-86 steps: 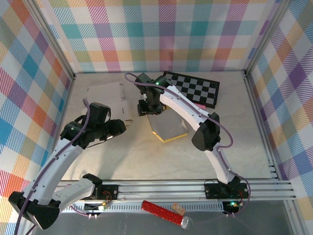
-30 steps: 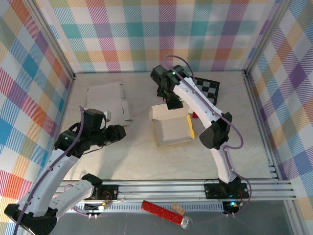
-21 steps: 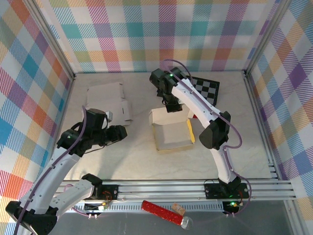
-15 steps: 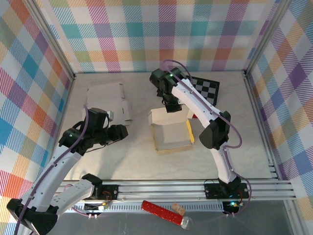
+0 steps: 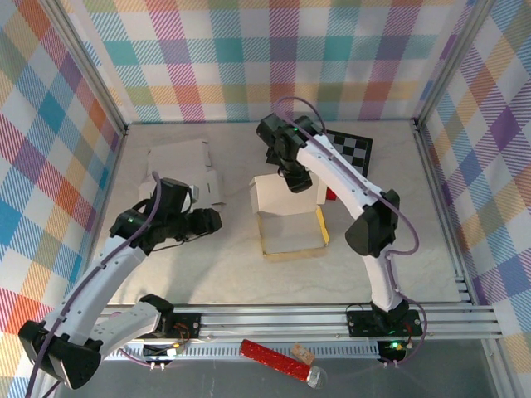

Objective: Fold the paper box

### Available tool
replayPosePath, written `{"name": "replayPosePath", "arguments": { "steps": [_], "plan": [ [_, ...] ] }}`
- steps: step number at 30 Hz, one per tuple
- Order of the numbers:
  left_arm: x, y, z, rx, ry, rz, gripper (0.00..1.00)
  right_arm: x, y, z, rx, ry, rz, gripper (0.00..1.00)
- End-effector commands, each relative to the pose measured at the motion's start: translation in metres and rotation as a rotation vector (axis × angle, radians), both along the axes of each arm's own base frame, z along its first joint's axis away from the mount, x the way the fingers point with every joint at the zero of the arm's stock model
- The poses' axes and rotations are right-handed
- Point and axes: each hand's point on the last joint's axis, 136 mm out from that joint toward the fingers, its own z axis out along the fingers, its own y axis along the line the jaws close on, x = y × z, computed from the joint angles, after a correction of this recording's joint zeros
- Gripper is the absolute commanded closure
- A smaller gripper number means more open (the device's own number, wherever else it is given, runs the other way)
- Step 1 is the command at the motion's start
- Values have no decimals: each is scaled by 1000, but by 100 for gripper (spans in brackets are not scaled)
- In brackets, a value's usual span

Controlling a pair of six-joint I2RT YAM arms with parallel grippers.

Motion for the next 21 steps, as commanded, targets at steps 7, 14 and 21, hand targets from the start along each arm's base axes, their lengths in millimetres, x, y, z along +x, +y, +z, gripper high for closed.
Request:
{"name": "replayPosePath", "arguments": {
  "steps": [7,14,21],
  "plan": [
    [35,-18,13,74,-39,-133,49,34,-18,113,-225,-567,874,34],
    [72,-43,-1,132,-2,-270,48,-24,-76,25,-264,-389,1387,31],
    [111,-76,-23,170,-4,-396,43,-6,-91,-32,-231,-283,1541,33]
  ]
}}
